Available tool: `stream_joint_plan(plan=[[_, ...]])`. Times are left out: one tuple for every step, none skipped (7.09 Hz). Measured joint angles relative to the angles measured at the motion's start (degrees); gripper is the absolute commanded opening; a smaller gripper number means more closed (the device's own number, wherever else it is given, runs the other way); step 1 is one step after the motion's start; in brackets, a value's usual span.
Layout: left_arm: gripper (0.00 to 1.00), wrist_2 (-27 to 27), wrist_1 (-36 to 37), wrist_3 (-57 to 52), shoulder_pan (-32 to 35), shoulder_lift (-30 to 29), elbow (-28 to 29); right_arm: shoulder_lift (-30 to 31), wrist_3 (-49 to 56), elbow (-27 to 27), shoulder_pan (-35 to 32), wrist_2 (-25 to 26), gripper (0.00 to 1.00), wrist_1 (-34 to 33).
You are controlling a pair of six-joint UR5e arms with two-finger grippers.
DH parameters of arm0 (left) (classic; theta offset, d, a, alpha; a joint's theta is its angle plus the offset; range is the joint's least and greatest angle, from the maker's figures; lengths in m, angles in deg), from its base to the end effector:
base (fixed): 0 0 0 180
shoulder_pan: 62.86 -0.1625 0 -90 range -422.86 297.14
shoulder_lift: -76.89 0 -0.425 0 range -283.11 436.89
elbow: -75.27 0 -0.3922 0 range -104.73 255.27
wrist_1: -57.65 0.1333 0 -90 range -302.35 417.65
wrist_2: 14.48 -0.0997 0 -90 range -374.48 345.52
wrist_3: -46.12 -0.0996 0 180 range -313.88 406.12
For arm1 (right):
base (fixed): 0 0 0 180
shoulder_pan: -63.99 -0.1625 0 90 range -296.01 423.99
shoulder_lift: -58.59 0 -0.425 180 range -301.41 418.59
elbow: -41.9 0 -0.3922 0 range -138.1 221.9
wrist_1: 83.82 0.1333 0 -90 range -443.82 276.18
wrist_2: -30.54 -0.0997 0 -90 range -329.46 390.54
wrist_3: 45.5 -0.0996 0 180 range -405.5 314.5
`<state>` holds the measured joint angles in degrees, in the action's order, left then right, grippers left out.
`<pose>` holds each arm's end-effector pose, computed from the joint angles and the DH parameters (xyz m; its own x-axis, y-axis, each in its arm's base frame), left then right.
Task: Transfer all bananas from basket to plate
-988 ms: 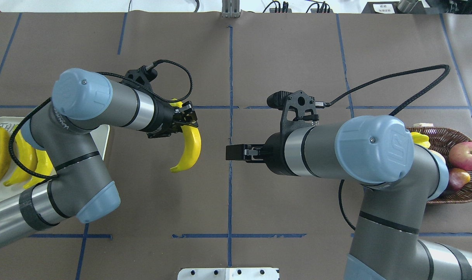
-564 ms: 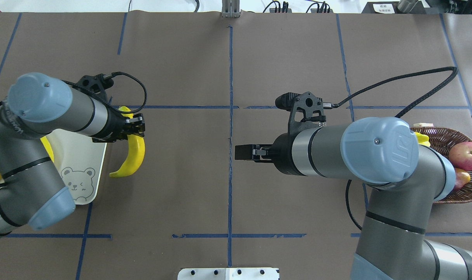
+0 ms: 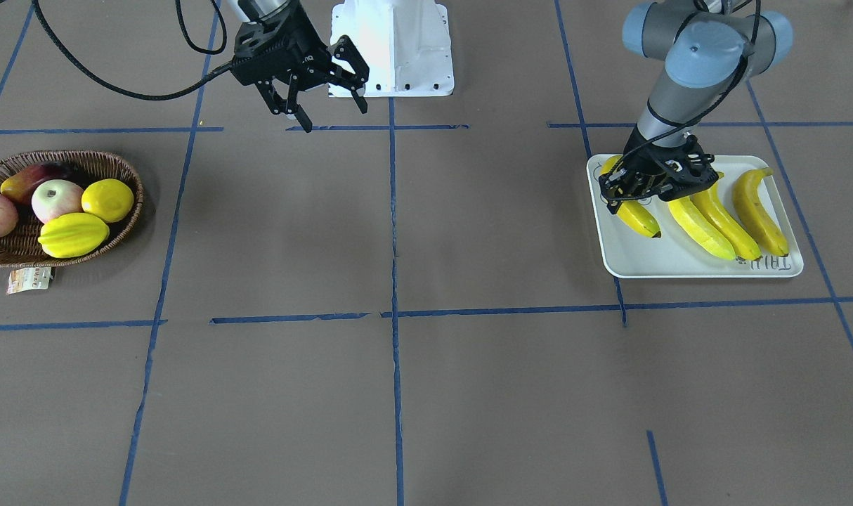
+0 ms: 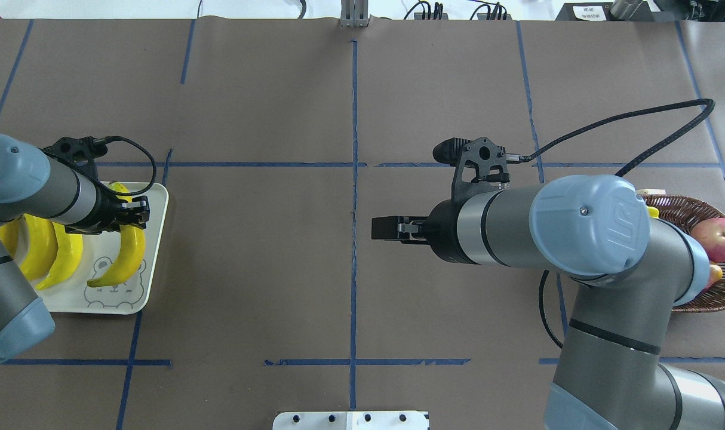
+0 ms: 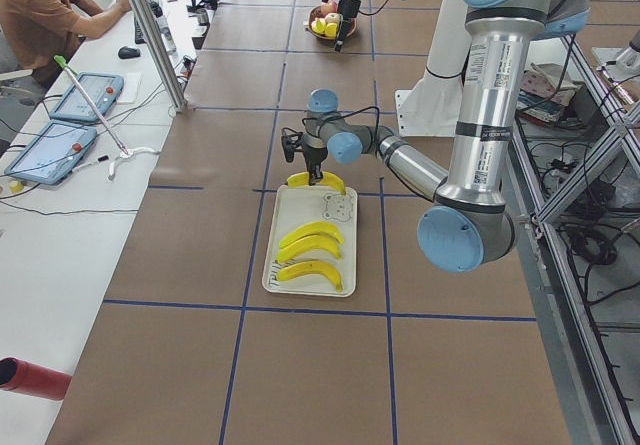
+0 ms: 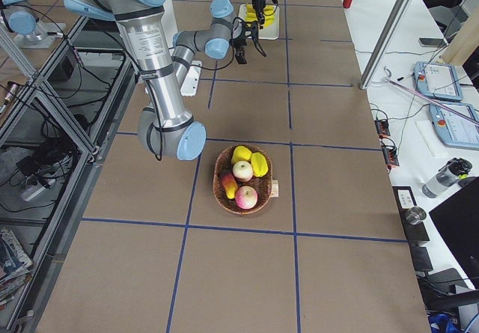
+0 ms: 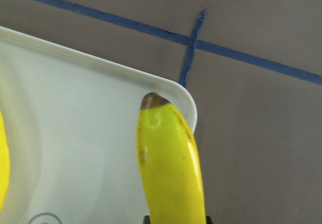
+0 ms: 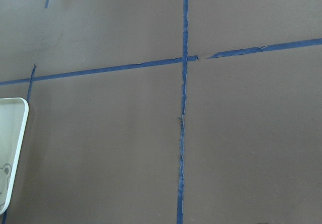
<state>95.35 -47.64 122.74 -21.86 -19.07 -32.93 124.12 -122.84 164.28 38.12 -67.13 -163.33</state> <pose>0.3411 -0.4284 0.4337 0.6721 -0.2958 -0.6788 0.3073 0.9455 -0.1078 -0.4155 -0.3349 0.1670 0.4087 -0.0432 0.9116 -0.2378 0.9593 0.1521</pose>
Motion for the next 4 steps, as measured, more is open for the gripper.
stream_joint_plan(plan=[[0.4, -0.2, 0.0, -0.1, 0.0, 0.2, 1.2, 0.1, 0.0, 0.1, -0.3, -0.1, 1.0, -0.5], [0.99, -0.3, 0.0, -0.1, 0.3, 0.1, 2.2, 0.3, 0.0, 0.2, -0.7, -0.2, 1.0, -0.7], [1.0, -0.4, 0.0, -0.3, 0.9, 0.1, 2.7, 1.0, 0.1, 0.8, -1.2, -0.5, 1.0, -1.1], [1.0, -0.4, 0.0, -0.6, 1.8, 0.2, 2.7, 1.8, 0.5, 1.8, -2.1, -1.1, 1.0, -2.5]])
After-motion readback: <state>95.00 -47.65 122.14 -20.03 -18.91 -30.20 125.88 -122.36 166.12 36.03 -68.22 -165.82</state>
